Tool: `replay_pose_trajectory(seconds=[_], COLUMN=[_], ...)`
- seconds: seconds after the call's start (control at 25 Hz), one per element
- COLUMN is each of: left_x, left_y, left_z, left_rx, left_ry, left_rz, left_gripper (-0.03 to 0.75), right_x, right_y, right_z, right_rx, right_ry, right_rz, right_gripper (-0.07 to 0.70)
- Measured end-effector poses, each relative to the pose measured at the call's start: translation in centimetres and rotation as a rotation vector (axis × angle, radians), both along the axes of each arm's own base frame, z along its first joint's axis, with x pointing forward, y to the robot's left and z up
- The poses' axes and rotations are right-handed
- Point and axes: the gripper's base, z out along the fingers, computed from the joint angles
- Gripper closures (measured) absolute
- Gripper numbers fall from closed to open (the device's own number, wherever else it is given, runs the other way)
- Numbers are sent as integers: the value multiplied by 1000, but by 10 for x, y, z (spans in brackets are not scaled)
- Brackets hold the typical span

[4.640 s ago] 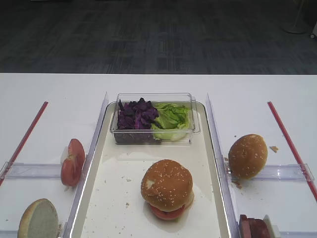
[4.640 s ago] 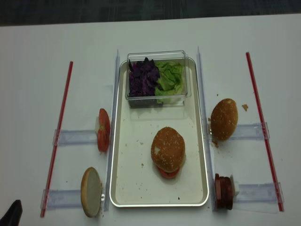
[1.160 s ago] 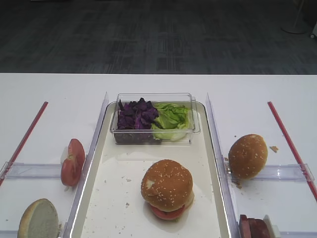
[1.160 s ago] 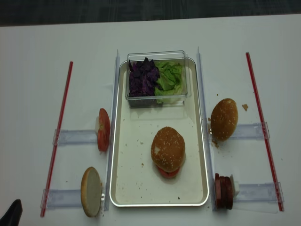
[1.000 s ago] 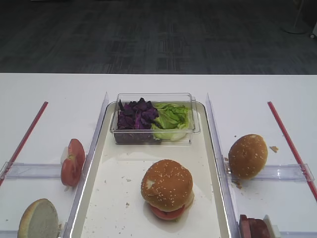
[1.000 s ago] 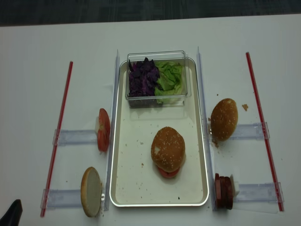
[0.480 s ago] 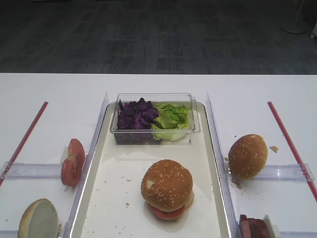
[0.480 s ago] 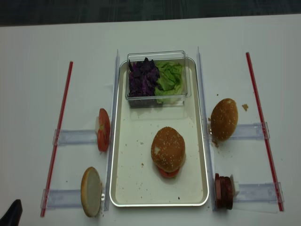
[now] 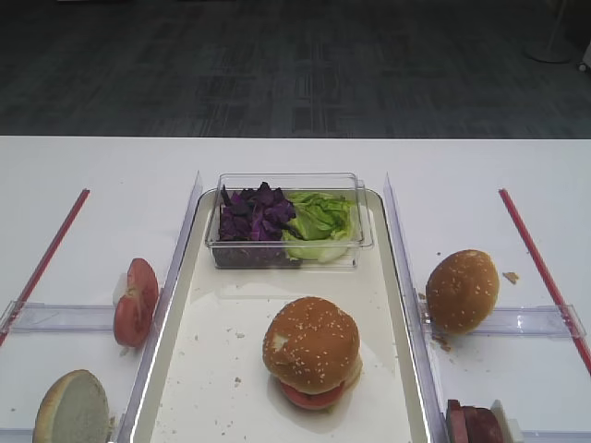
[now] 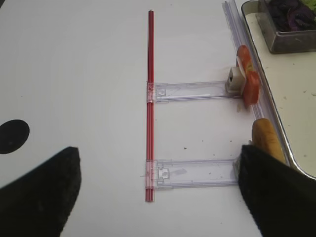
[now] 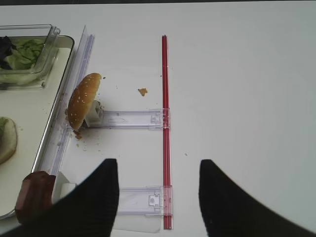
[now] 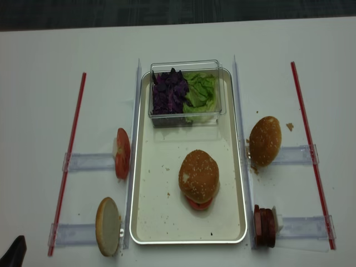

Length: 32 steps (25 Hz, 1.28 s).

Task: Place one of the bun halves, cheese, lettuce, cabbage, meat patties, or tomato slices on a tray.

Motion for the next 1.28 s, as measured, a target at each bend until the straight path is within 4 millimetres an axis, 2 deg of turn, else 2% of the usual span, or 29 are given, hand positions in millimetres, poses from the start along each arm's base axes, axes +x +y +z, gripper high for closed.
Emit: replay_pose_trajectory(seconds=[0.6,1.28], left_x=[0,0], left_y=[0,0], left_z=[0,0], left_rx=[0,0], left_ry=[0,0], left_rz=[0,0], left_gripper=[118,118], right_x=[0,0], right_y=[0,0], right_z=[0,0], right_rx=[0,0], right_ry=[0,0], right_rz=[0,0], right_gripper=[238,304])
